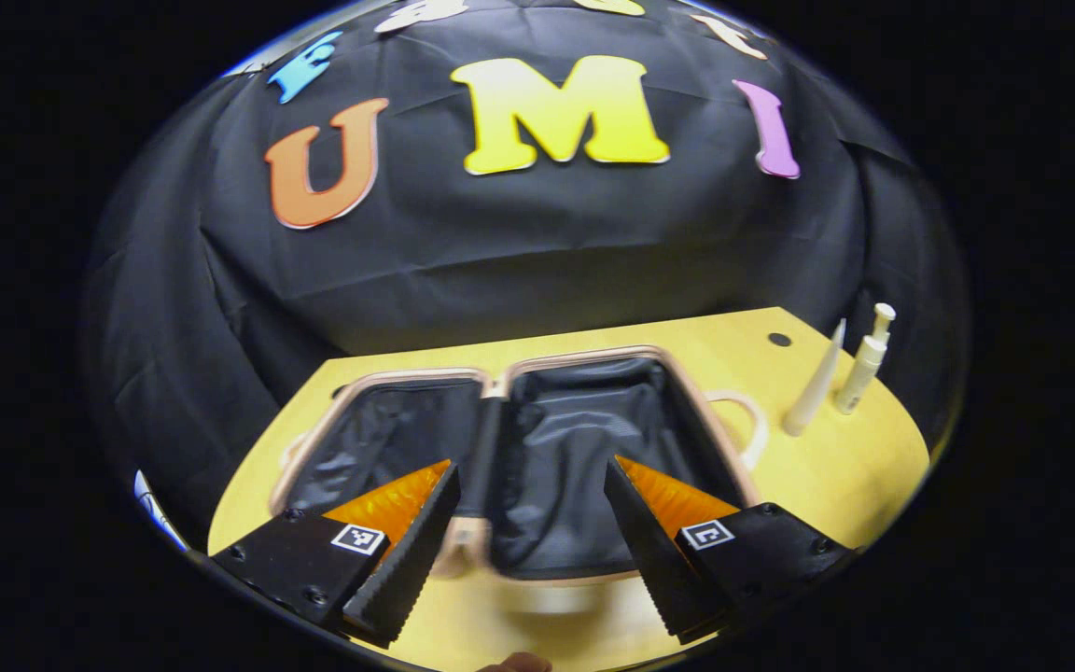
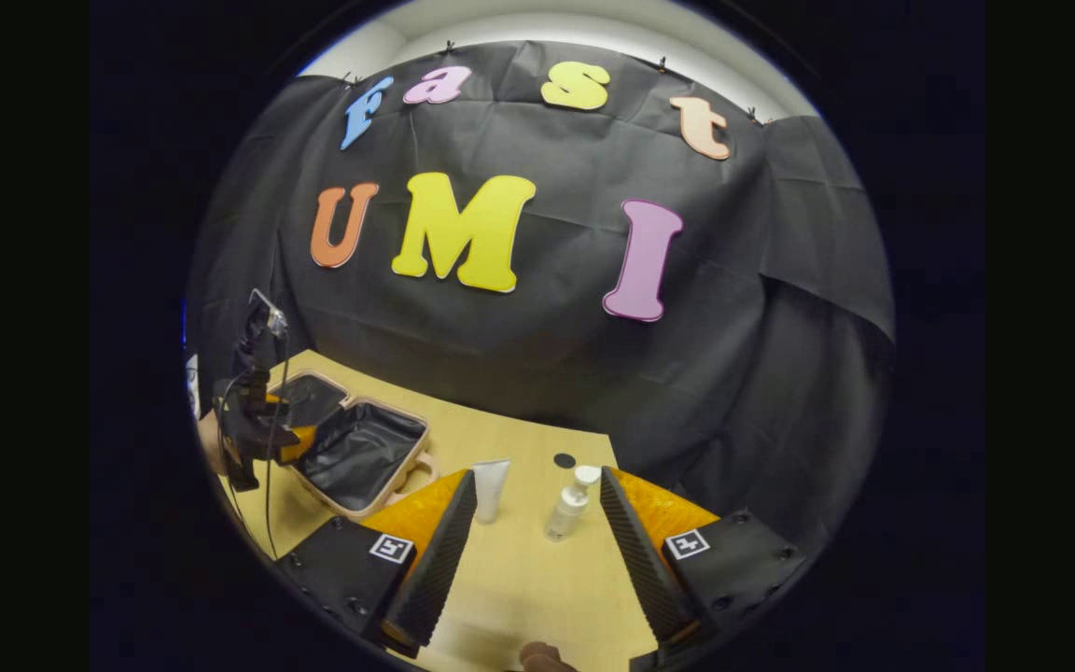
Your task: First open the suitcase, pack the skin care products into it, and then close the suitcase.
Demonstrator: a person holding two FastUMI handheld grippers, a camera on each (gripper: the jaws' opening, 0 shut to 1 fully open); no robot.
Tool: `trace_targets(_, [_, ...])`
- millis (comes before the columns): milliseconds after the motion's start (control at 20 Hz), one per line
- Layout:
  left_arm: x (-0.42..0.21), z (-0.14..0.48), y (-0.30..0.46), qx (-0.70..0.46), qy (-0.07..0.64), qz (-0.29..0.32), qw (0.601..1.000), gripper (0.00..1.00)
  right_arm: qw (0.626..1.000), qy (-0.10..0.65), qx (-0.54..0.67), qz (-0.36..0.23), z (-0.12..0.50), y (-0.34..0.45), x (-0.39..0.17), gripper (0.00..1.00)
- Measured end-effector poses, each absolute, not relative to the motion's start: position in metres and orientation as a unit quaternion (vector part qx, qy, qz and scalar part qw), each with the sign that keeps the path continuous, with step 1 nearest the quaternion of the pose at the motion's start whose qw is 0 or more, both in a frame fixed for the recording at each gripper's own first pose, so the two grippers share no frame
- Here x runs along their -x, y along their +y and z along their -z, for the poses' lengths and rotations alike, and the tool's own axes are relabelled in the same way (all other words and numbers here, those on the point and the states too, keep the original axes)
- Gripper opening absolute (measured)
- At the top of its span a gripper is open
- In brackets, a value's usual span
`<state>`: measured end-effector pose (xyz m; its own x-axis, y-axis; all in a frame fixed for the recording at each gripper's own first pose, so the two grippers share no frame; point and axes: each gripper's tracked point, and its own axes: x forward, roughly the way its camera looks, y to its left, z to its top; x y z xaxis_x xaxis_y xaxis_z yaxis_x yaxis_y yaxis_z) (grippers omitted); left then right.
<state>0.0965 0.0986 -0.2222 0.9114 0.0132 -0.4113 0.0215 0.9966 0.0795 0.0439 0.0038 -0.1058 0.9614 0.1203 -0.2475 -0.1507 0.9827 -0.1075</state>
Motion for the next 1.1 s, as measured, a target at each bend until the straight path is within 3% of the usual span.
trace_targets(200, [-0.109,0.227,-0.007,-0.052,0.216,0.048,0.974,0.95,0.986,0.136,0.062,-0.08,0.124,-0.042,-0.057,0.79])
trace_targets(250, [-0.111,0.23,-0.033,-0.05,0.216,0.061,0.973,0.99,0.985,0.142,0.058,-0.083,0.131,-0.052,-0.06,0.79])
trace_targets(500, [-0.15,0.245,-0.151,-0.041,0.207,0.139,0.968,0.98,0.981,0.166,0.056,-0.085,0.158,-0.098,-0.079,0.79])
trace_targets(800, [-0.2,0.286,-0.208,-0.048,0.22,0.154,0.962,0.96,0.974,0.205,0.058,-0.077,0.193,-0.131,-0.098,0.77])
trace_targets(850, [-0.207,0.293,-0.207,-0.048,0.223,0.143,0.963,0.94,0.973,0.21,0.06,-0.076,0.199,-0.134,-0.099,0.78])
trace_targets(900, [-0.213,0.301,-0.205,-0.046,0.228,0.137,0.963,0.75,0.972,0.215,0.061,-0.076,0.203,-0.135,-0.101,0.79])
trace_targets(1000, [-0.216,0.311,-0.202,-0.034,0.235,0.127,0.963,0.72,0.97,0.223,0.057,-0.08,0.213,-0.135,-0.105,0.78])
trace_targets(1100, [-0.218,0.315,-0.209,-0.01,0.235,0.129,0.963,0.53,0.968,0.227,0.055,-0.087,0.22,-0.13,-0.111,0.79])
